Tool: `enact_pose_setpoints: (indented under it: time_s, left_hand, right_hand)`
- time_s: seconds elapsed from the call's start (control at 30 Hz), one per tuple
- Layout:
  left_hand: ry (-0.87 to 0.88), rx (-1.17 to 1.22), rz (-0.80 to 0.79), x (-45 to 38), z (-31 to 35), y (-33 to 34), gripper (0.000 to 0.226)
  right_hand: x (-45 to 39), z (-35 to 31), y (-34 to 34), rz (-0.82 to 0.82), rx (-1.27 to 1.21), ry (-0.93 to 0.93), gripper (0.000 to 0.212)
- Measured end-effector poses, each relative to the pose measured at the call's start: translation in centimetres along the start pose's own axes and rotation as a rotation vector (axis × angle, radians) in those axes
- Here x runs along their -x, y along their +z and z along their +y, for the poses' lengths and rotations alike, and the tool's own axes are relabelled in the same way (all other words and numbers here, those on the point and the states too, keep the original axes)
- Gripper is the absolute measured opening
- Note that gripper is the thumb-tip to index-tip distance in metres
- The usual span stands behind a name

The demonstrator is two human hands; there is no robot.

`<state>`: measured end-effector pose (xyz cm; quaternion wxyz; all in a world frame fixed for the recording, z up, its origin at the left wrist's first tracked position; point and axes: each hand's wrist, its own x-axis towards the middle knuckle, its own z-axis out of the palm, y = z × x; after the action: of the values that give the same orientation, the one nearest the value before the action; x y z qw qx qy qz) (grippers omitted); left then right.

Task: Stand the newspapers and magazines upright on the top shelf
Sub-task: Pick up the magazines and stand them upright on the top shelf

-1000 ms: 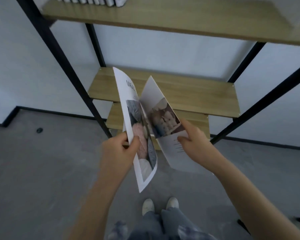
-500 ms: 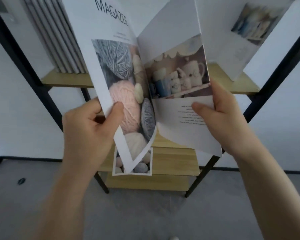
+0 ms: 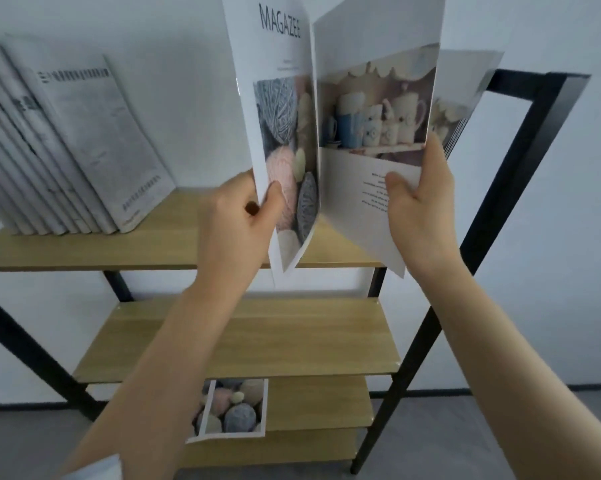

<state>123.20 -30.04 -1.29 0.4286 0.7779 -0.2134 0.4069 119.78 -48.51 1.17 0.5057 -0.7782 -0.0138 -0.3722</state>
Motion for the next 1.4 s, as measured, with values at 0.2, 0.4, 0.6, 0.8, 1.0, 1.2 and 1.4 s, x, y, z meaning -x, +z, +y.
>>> enact_pose_setpoints:
  time_s: [0.2,0.4,0.6,0.8,1.0,1.2,1.4]
  left_hand:
    - [0.0,-0.1,0.06,-0.3,-2.0,8.1,0.025]
    - [0.003,-0.146,0.068,-0.3,-2.8,12.3,0.008]
    - [-0.003,-0.152,0.047,-1.5,-2.2,15.1,0.01]
    - [0.039,-0.159,0.0,-1.9,-1.7,16.8,0.005]
    - [0.065,-0.143,-0.029,-2.4,-1.3,17.6,0.004]
    - [-0.007,-0.168,-0.169,-3.1,-1.5,18.4,0.029]
    - [-0.089,-0.117,-0.514,-3.7,-1.7,19.3,0.045]
  right_hand:
    - [-2.7,5.8,-0.5,0.127,-0.032,0.116,0.048]
    - [-3.6,9.8,-1.1,0.254,-0.016,0.197,0.043]
    - [-4.6,12.6,-0.9,0.352,0.013,0.201,0.049]
    - [-6.9,13.3,1.1,0.379,-0.044,0.19,0.069]
    - [-9.3,14.7,1.8,0.439,-0.125,0.272,0.074]
    - [-9.8,15.5,0.6,0.307,-0.069,0.313,0.044]
    - [-9.8,14.8,-1.5,0.116,-0.159,0.311,0.046]
